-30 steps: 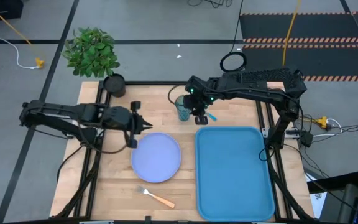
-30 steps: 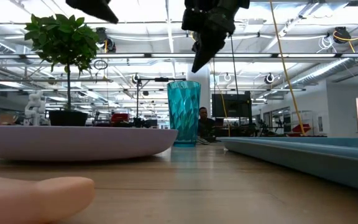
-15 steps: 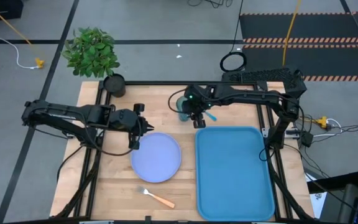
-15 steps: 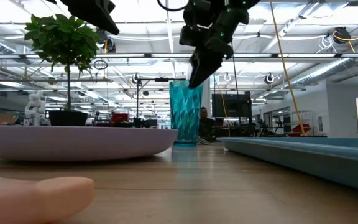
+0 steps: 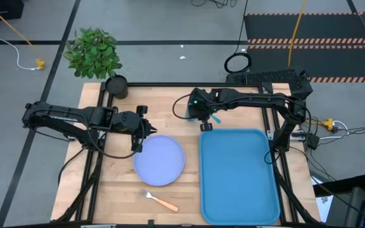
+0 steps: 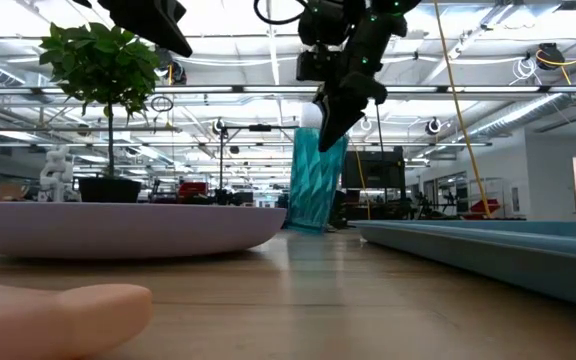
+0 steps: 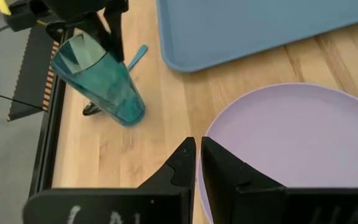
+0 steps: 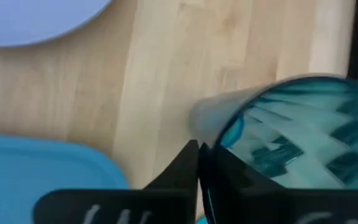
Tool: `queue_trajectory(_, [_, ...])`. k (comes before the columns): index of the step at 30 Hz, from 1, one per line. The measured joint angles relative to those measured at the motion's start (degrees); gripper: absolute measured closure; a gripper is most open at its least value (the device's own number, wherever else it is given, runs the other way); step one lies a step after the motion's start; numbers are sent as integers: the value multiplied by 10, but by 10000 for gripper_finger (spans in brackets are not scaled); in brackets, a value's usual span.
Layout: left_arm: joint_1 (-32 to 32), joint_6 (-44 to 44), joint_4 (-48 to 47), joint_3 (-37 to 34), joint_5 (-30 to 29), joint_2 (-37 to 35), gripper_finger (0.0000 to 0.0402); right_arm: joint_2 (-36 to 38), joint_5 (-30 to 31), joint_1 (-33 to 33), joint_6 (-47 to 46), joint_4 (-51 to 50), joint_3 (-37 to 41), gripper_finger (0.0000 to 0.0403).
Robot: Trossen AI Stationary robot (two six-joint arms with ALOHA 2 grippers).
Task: Pick and place plate/cup/fork/spoon on tray
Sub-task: Put the blue cup on the top right corner of the blue tray
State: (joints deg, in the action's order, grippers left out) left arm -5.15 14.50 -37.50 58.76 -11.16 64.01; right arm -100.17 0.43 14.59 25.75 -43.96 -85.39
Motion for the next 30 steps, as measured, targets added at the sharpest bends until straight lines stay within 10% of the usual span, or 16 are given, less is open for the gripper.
queue_trajectory(30, [0, 2, 50, 0, 1, 0, 371, 227, 101, -186, -443, -321, -1, 399])
